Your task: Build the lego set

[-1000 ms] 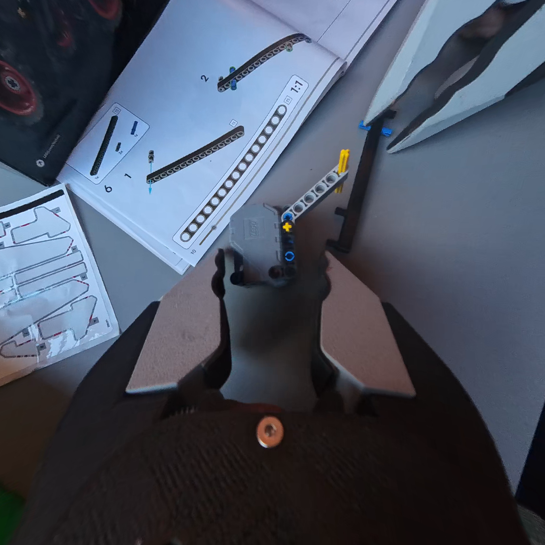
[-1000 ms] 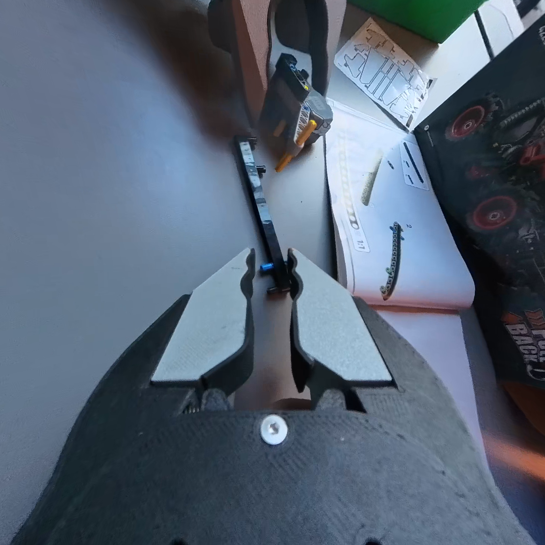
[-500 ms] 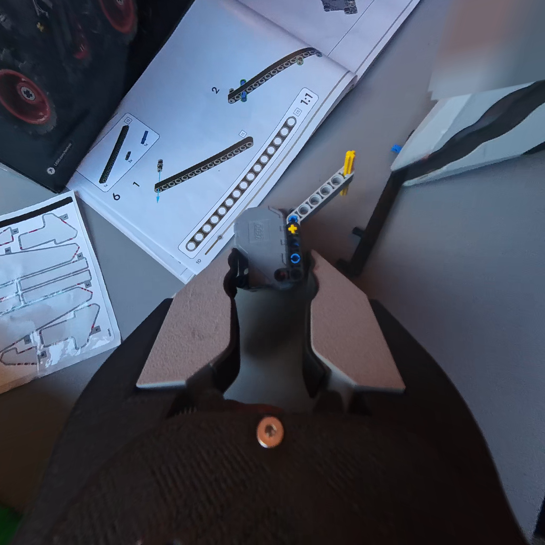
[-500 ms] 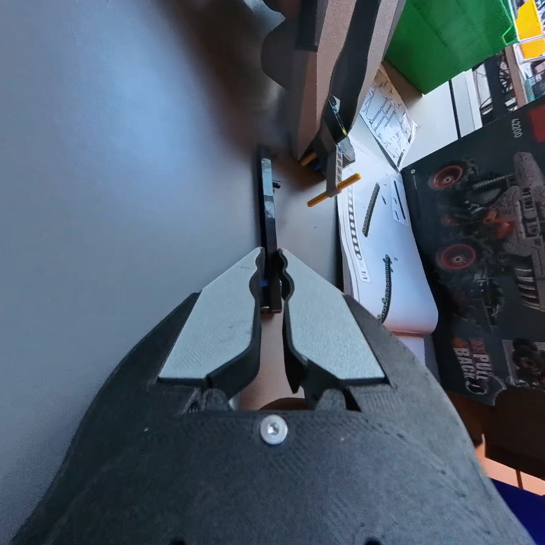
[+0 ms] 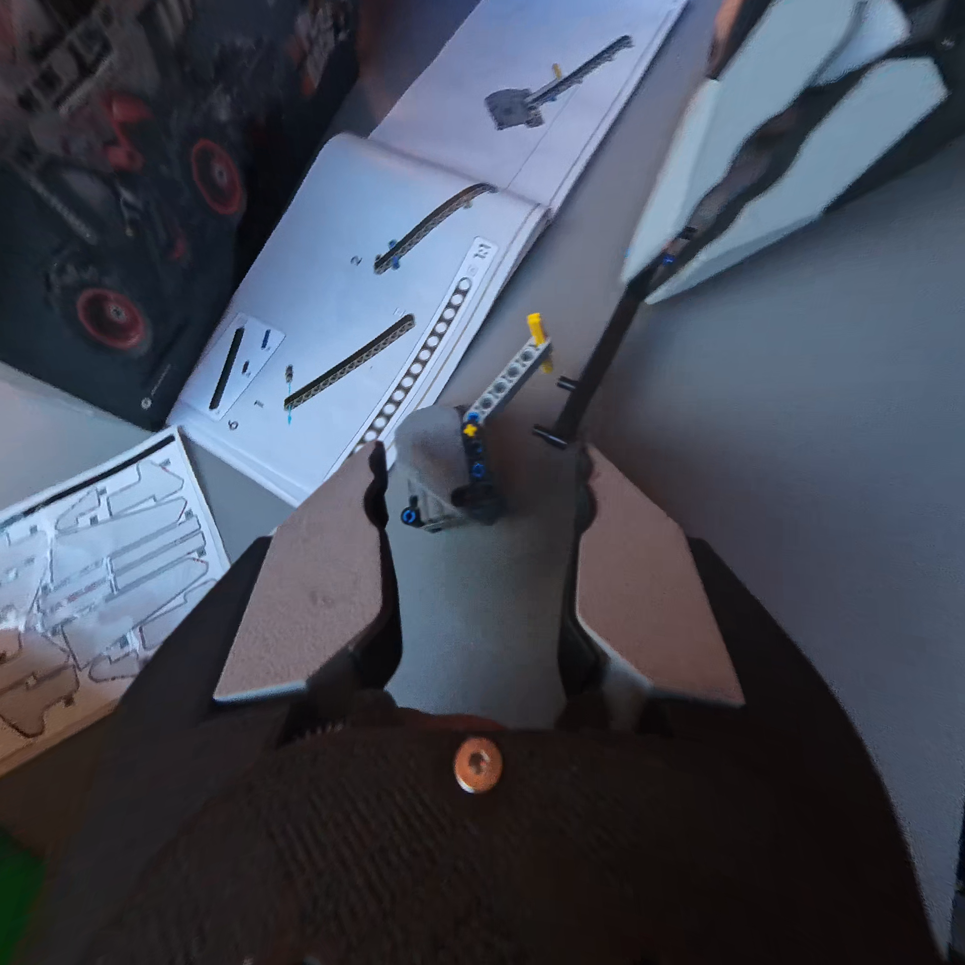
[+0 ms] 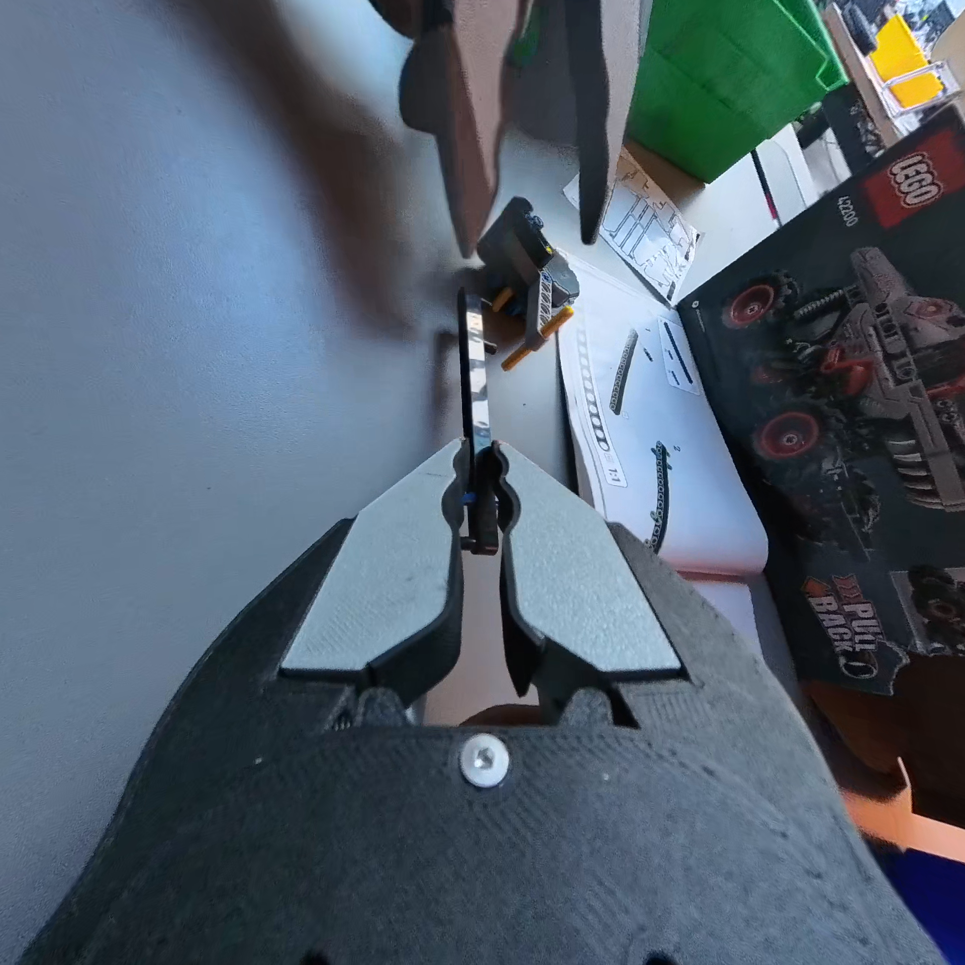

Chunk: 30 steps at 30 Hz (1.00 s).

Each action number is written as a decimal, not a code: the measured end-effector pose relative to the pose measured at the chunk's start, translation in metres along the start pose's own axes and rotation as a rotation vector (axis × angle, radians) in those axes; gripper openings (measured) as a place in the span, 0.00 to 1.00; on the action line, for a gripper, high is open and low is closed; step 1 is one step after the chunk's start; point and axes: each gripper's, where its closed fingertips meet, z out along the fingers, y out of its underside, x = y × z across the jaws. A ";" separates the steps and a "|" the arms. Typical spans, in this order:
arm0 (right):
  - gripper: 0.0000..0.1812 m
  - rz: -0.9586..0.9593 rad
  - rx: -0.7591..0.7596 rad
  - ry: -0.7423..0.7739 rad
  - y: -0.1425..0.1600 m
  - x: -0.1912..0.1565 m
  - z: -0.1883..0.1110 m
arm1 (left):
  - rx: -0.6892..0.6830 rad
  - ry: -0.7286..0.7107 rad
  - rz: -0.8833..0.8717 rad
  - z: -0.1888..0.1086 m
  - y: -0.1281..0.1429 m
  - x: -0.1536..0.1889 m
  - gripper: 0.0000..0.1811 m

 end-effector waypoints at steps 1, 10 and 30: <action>0.03 0.010 0.006 -0.002 0.000 0.001 -0.001 | 0.002 0.011 0.027 -0.001 -0.001 0.004 0.41; 0.03 0.029 0.039 -0.009 -0.003 0.006 -0.006 | 0.027 0.020 0.095 -0.002 -0.005 0.009 0.41; 0.03 0.070 0.093 -0.021 -0.011 0.008 -0.011 | 0.097 0.026 0.315 -0.005 -0.015 0.030 0.22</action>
